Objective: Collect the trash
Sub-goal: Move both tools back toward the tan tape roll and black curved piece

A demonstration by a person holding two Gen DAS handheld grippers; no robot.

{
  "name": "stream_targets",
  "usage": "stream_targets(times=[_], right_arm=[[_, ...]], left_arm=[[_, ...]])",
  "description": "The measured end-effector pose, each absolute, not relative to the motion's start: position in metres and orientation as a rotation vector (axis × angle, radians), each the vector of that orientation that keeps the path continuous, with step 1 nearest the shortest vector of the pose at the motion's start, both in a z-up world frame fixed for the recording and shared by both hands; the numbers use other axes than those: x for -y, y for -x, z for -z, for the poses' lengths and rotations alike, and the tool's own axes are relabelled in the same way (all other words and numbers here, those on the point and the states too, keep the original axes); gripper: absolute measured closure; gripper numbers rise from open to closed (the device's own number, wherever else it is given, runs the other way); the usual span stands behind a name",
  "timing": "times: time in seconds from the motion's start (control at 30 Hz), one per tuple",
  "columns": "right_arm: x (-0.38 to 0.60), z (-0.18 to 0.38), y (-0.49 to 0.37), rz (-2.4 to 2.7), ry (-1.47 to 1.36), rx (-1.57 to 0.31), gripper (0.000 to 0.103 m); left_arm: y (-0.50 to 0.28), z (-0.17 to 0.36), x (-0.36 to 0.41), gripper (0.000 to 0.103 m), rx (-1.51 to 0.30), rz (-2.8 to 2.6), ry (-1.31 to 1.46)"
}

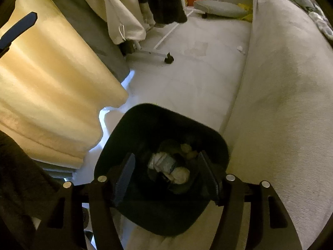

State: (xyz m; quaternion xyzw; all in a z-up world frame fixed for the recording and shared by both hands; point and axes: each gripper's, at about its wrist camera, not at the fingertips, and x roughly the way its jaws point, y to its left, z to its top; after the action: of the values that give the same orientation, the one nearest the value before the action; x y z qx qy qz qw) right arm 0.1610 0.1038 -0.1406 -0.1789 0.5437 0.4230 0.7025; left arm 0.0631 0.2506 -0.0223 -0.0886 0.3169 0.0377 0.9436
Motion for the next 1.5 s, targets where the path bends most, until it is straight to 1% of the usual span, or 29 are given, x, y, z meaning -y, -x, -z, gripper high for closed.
stream_targets(times=[0.4,0.77,1.17,1.5], right_arm=[[-0.061,0.089,-0.173,-0.917,0.291,-1.057,0.039],[0.002,0.056,-0.184,-0.839,0.231,-0.977,0.039],[0.060,0.040,-0.197,-0.745,0.172,-0.927,0.038],[0.089,0.031,-0.196,-0.706,0.147,-0.894,0.038]], left_arm=[[-0.068,0.001,-0.229,0.026,-0.570,-0.030,0.208],[-0.086,-0.002,-0.183,0.024,-0.560,0.039,0.186],[-0.100,0.003,-0.145,0.022,-0.563,0.085,0.186],[-0.110,0.007,-0.117,0.022,-0.583,0.118,0.184]])
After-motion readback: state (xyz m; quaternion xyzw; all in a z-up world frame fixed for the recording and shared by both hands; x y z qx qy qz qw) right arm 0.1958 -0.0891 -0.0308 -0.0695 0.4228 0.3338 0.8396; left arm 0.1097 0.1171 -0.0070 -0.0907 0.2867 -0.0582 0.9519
